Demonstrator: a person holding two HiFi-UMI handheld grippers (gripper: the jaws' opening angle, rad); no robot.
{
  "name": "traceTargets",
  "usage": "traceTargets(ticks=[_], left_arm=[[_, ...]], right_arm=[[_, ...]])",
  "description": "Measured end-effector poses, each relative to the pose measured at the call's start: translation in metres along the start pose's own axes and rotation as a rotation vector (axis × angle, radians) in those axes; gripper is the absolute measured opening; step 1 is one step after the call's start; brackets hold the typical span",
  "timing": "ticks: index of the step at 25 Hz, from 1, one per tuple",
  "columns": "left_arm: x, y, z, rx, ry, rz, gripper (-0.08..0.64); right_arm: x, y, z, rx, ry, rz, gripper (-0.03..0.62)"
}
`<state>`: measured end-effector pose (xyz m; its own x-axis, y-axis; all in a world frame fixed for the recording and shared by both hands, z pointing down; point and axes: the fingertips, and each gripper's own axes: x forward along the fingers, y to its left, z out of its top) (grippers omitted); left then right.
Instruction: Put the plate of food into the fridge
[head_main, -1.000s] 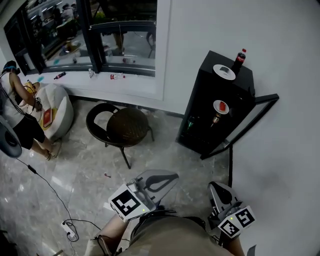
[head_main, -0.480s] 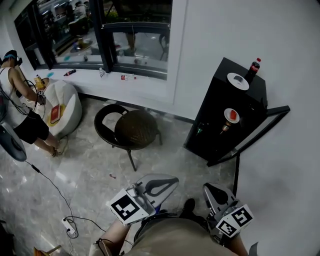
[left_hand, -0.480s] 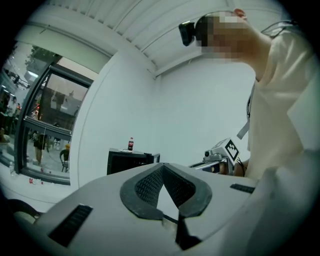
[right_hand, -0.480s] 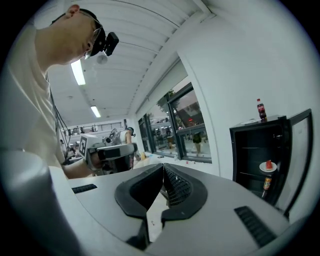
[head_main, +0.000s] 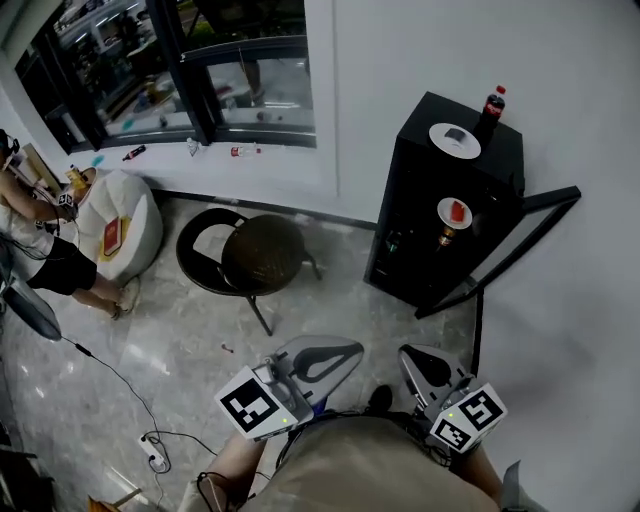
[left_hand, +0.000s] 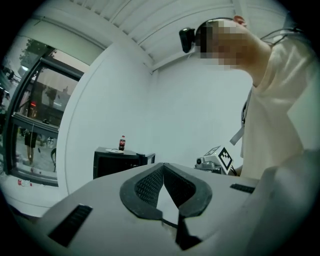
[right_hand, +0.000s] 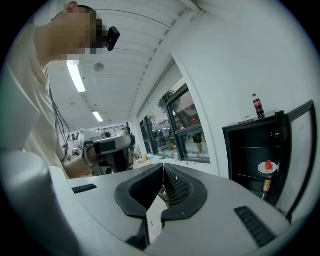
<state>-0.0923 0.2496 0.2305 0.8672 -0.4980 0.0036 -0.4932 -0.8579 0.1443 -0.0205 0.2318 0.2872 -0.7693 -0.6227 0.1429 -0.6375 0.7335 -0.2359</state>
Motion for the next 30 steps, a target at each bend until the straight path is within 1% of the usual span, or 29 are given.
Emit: traceTargets(ticks=[2, 4, 6, 8, 10, 13, 17, 21, 23, 26, 30], left_arm=[[0.022, 0.0, 0.0, 0.01, 0.012, -0.002, 0.011], [0.041, -0.004, 0.003, 0.012, 0.003, -0.027, 0.011], [0.058, -0.008, 0.006, -0.009, -0.015, -0.06, 0.011], [0.078, -0.009, 0.006, -0.024, -0.013, -0.067, 0.011], [0.098, -0.008, 0.005, -0.002, 0.006, -0.047, 0.011], [0.126, -0.008, 0.003, 0.034, 0.03, -0.02, 0.011], [0.149, -0.006, 0.004, 0.043, 0.062, 0.018, 0.011], [0.163, 0.001, 0.005, 0.031, 0.096, 0.054, 0.011], [0.17, 0.007, 0.007, 0.037, 0.093, 0.056, 0.011], [0.177, 0.014, 0.012, 0.049, 0.055, 0.047, 0.011], [0.18, 0.029, 0.009, 0.054, 0.05, 0.031, 0.011]], right_arm=[[-0.006, -0.021, 0.005, 0.004, -0.006, -0.001, 0.021], [-0.016, -0.039, 0.008, 0.016, -0.008, -0.006, 0.021], [-0.027, -0.054, 0.01, 0.027, -0.006, -0.013, 0.021], [-0.036, -0.071, 0.012, 0.042, -0.008, -0.019, 0.021], [-0.046, -0.09, 0.012, 0.073, -0.011, -0.023, 0.021], [-0.057, -0.113, 0.012, 0.11, -0.014, -0.003, 0.021], [-0.069, -0.135, 0.014, 0.099, -0.013, 0.023, 0.021], [-0.075, -0.158, 0.019, 0.118, -0.022, 0.023, 0.021], [-0.074, -0.166, 0.021, 0.119, -0.028, 0.021, 0.021], [-0.069, -0.17, 0.018, 0.122, -0.016, 0.023, 0.021], [-0.059, -0.177, 0.017, 0.108, 0.007, 0.008, 0.021]])
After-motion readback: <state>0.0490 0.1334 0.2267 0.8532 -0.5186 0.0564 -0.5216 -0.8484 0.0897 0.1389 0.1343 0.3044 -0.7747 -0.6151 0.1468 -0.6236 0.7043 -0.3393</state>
